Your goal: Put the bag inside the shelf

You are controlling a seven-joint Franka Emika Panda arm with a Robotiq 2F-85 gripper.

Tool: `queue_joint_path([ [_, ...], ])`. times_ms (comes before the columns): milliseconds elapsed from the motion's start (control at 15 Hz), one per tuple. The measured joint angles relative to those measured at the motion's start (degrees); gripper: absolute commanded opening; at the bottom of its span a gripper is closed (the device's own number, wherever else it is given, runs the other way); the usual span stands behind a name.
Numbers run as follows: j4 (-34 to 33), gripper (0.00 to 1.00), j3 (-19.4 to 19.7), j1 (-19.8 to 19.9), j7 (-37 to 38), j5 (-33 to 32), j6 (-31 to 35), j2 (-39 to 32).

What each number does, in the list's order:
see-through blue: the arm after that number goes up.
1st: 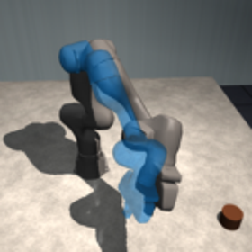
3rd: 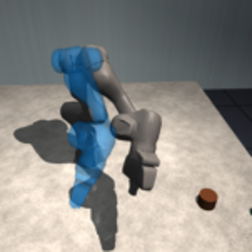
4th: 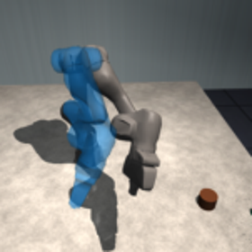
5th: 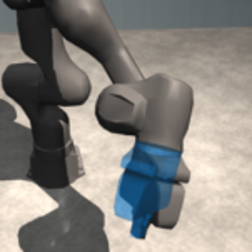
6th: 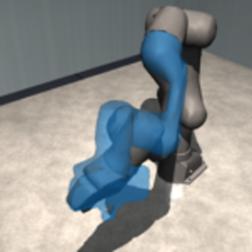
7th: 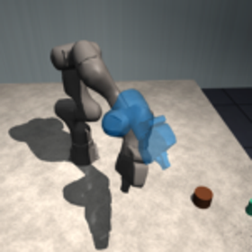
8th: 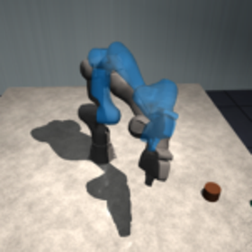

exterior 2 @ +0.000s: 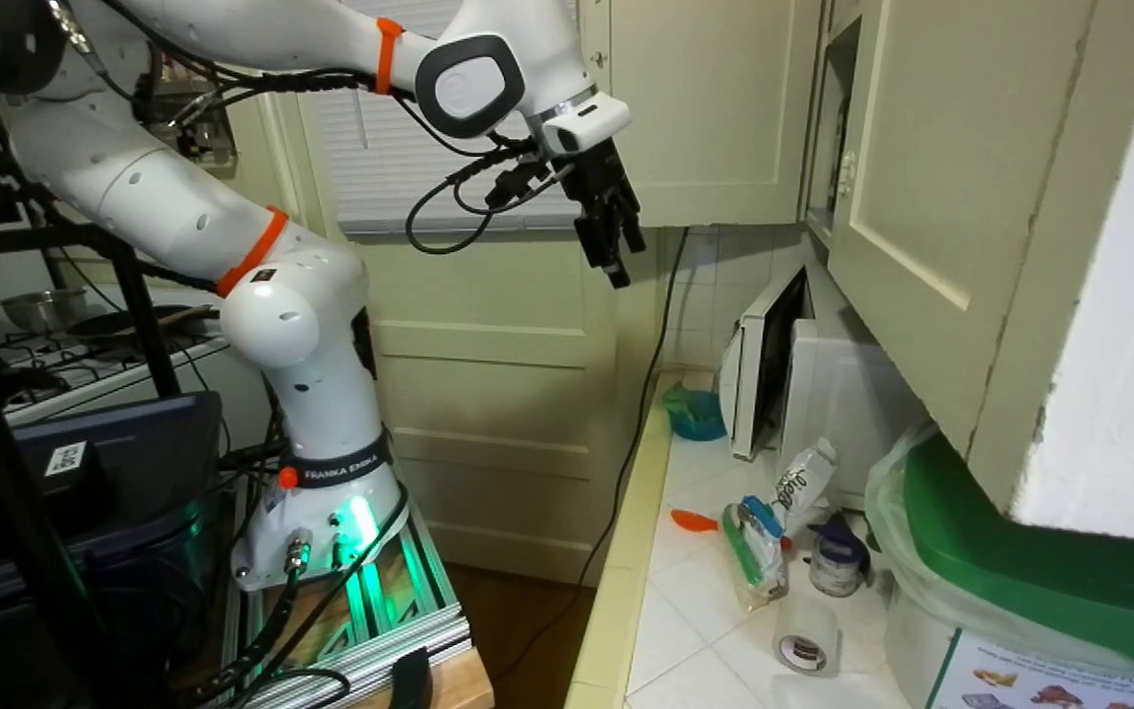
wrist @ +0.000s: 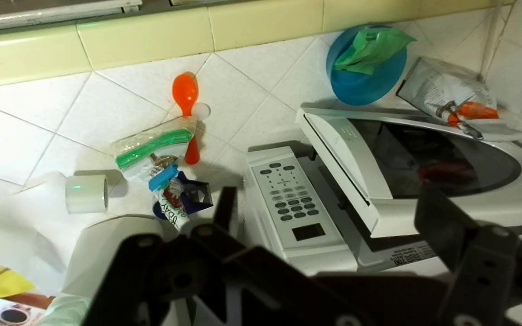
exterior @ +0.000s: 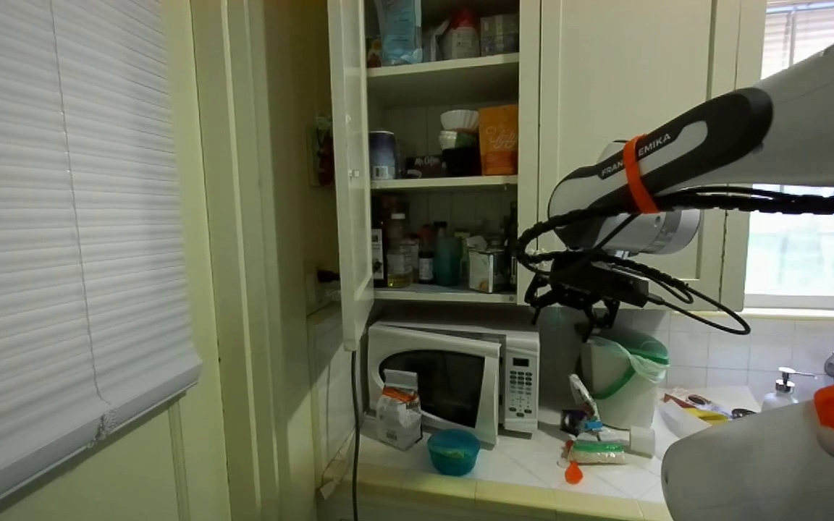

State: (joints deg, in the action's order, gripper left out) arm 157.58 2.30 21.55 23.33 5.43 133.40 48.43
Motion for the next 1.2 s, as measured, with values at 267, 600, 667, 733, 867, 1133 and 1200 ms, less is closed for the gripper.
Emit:
queue_joint_path([
  [267,0.0,1.0,-0.4,2.6,0.4,-2.7,6.3,-6.1],
  [600,-1.8,1.0,0.3,5.2,0.4,-4.4,18.4,-19.3],
  [667,-2.6,1.0,0.5,5.4,0.3,-4.7,20.1,-22.1],
  [733,-3.7,1.0,0.8,5.4,0.1,-4.8,20.7,-25.0],
  [867,-6.2,1.0,1.4,5.4,-0.1,-5.4,21.3,-30.5],
  [1133,-11.6,1.0,3.6,4.8,-0.2,-7.9,22.4,-40.6],
  [1200,-12.7,1.0,4.4,4.6,-0.2,-8.8,22.7,-42.7],
])
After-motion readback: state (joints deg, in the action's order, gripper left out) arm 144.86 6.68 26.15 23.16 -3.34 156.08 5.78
